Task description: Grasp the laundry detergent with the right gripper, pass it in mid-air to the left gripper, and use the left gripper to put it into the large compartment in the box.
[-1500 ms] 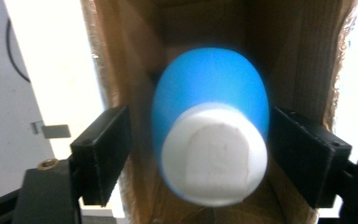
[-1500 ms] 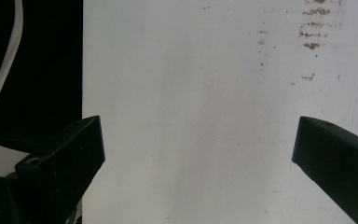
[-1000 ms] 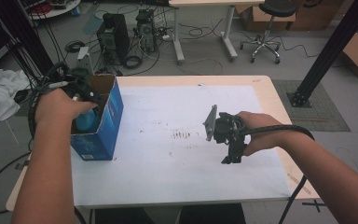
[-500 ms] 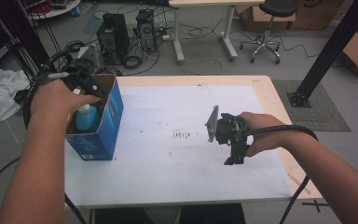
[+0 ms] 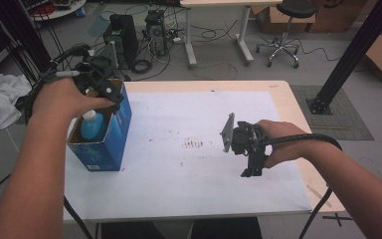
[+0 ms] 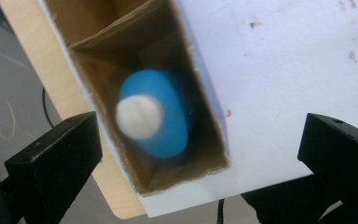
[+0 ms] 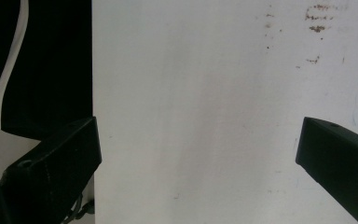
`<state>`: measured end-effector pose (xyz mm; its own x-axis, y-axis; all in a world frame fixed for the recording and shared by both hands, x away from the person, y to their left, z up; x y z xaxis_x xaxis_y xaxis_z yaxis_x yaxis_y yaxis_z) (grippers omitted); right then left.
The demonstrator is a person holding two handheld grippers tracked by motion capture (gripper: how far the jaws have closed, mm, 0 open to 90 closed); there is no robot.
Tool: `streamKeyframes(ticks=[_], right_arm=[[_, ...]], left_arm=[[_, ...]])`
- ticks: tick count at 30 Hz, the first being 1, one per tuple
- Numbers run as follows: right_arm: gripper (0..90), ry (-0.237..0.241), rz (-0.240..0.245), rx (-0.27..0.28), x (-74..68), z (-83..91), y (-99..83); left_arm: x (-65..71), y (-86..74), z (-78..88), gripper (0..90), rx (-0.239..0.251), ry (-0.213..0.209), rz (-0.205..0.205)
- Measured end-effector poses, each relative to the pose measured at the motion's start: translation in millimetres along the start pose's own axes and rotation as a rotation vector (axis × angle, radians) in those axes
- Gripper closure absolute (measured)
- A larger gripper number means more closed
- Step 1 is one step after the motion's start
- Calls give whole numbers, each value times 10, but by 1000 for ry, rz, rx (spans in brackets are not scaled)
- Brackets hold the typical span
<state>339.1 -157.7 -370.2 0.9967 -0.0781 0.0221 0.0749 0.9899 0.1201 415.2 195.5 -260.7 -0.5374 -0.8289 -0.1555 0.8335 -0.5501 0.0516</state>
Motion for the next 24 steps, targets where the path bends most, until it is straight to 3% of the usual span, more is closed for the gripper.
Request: streamKeyframes(ticks=[1, 2, 3, 5, 6, 7, 8, 9, 10, 11, 12, 13, 14, 17, 18, 19, 21, 22, 23, 24], right_arm=[[0, -1, 2, 0, 0, 2, -2], [0, -2, 2, -2, -1, 7, -7], [0, -1, -1, -5, -2, 13, -12], [0, -3, -2, -5, 1, 26, -20], [0, -3, -2, -5, 1, 26, -20], [0, -6, -3, -9, 6, 39, -29], [0, -6, -3, -9, 6, 39, -29], [0, -8, -5, -12, 7, 53, -38], [0, -9, -5, -13, 7, 61, -41], [0, -8, -6, -14, 6, 68, -45], [0, -10, -6, -16, 7, 73, -48], [0, -10, -8, -17, 5, 77, -52], [0, -10, -8, -17, 5, 77, -52], [0, -9, -8, -21, 5, 81, -66], [0, -9, -8, -21, 5, 81, -66], [0, -8, -9, -25, 2, 81, -74], [0, -11, -11, -17, 1, 97, -74], [0, -11, -11, -17, 1, 97, -74], [0, -10, -16, -7, 4, 123, -75], [0, -11, -16, -7, 9, 127, -77]], left_arm=[[28, 12, 10, 1, 3, -5, -31], [28, 12, 10, 1, 3, -5, -31], [101, 40, 29, 1, 16, -24, -88], [194, 73, 47, 1, 37, -52, -153], [194, 73, 47, 1, 37, -52, -153], [289, 105, 64, 1, 56, -84, -216], [289, 105, 64, 1, 56, -84, -216], [403, 131, 68, 1, 76, -115, -286], [403, 131, 68, 1, 76, -115, -286], [510, 153, 71, 1, 92, -128, -381], [510, 153, 71, 1, 92, -128, -381], [611, 182, 77, 1, 120, -132, -462], [611, 182, 77, 1, 120, -132, -462], [816, 225, 78, 1, 148, -145, -615], [816, 225, 78, 1, 148, -145, -615], [943, 219, 75, 1, 162, -160, -724], [1080, 199, 66, 1, 168, -197, -808], [1080, 199, 66, 1, 168, -197, -808], [1171, 194, 42, 1, 161, -185, -890], [1207, 196, 23, 1, 155, -172, -921]])
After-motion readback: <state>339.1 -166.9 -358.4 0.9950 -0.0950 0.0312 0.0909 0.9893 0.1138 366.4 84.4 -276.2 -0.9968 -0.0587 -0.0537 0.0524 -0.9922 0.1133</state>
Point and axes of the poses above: each handheld gripper's, and its own axes: z roughly backward along the jaws, y roughly out of its top, x roughly to its right, the point moved 8 cm from there along -z, roughly forward along the jaws, and after that the axes turned 11 degrees about -z, right-handed, at the moved point
